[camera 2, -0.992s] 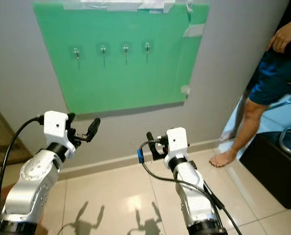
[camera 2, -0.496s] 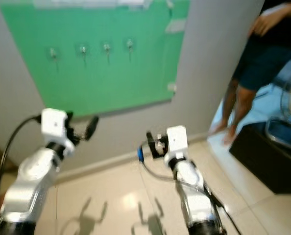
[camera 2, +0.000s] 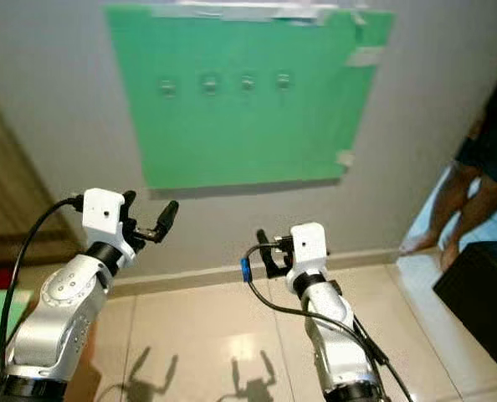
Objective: Hang keys on a hook
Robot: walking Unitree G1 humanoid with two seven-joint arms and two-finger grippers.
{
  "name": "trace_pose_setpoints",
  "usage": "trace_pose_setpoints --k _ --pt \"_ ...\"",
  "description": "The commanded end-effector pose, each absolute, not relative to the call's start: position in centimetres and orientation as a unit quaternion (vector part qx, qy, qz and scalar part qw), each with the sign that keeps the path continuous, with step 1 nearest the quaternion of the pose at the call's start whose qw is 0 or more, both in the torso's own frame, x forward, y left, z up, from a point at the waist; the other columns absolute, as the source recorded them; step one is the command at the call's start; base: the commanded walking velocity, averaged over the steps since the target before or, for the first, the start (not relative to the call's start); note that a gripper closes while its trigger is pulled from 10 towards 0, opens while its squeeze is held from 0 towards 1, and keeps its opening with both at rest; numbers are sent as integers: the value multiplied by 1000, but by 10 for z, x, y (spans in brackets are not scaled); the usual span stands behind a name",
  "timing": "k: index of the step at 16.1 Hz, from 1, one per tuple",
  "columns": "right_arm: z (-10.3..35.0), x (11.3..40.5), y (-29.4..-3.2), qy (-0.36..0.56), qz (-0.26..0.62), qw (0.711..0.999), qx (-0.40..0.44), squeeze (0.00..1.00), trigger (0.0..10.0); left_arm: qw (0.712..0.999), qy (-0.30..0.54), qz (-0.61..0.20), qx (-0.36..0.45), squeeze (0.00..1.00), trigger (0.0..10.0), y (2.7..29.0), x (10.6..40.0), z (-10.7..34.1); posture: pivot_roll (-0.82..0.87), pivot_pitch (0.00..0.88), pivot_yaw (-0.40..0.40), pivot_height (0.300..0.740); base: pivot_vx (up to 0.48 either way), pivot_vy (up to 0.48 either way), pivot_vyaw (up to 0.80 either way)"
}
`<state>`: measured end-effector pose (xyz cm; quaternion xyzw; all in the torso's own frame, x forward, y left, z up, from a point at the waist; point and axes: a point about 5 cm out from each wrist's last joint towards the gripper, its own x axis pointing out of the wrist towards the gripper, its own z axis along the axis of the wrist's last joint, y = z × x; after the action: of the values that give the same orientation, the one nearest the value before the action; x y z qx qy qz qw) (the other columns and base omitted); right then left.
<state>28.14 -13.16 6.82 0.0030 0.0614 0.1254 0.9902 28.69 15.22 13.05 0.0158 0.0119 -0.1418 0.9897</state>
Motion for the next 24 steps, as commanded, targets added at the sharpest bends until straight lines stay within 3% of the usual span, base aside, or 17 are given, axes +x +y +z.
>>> trace_pose_setpoints --k 1,24 --pt "74 282 -133 51 125 991 -2 0 10000 989 6 -148 22 0 10000 150 290 134 -82 0 40 740 0 0 425" --pt "75 288 -130 46 132 990 -4 0 10000 988 3 -147 47 0 10000 149 294 133 -68 0 39 740 0 0 430"
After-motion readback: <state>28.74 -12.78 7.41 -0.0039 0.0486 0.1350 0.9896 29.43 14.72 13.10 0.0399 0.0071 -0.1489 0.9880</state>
